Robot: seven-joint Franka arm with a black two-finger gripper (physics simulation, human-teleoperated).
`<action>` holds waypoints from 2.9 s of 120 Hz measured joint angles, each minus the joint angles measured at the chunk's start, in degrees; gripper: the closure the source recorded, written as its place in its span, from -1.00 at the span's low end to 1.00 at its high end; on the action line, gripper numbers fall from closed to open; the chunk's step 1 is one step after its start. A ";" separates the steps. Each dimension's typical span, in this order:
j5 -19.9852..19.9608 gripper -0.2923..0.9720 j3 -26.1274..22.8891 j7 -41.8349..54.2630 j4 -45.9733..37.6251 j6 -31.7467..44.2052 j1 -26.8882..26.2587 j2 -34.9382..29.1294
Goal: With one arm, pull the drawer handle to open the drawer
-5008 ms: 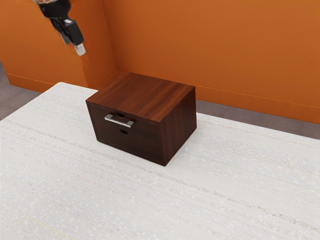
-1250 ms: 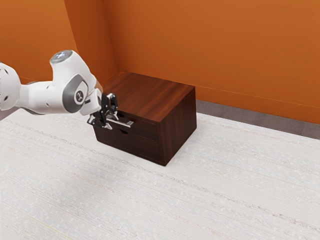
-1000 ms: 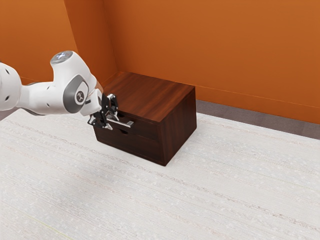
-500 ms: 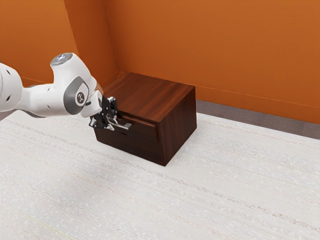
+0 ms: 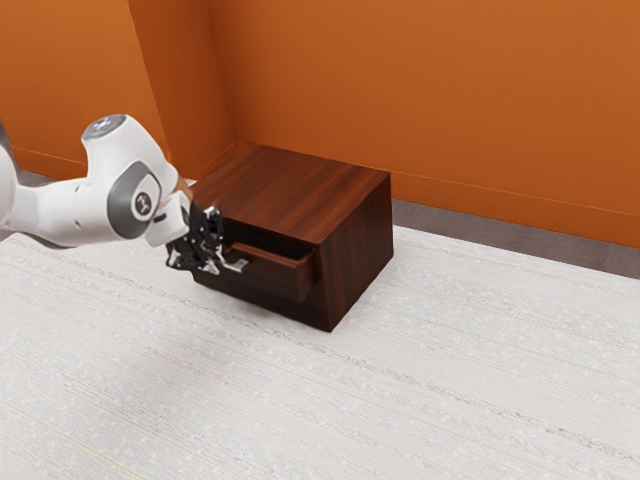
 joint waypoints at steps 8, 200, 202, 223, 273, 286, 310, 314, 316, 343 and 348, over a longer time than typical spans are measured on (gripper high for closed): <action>-0.02 0.50 0.00 0.02 -0.67 -0.04 0.00 -0.51; 0.49 0.48 2.26 -0.07 -16.12 -0.15 0.33 -16.67; 0.50 0.48 2.28 -0.07 -16.28 -0.15 0.33 -16.81; 0.57 0.47 2.34 -0.05 -17.07 -0.15 0.35 -17.74; 1.73 0.46 3.12 -0.12 -19.63 0.39 0.41 -20.60; 1.93 0.46 3.21 -0.15 -20.07 0.56 0.42 -21.09; 2.84 0.45 3.29 -0.33 -20.71 0.78 0.41 -21.95; 2.93 0.45 3.48 -0.36 -20.77 0.80 0.40 -21.99; 2.98 0.45 3.63 -0.37 -20.79 0.81 0.40 -22.00; 3.88 0.41 4.52 -0.54 -21.17 0.72 0.62 -26.27; 4.42 0.38 3.74 -0.56 -22.27 0.29 3.74 -30.40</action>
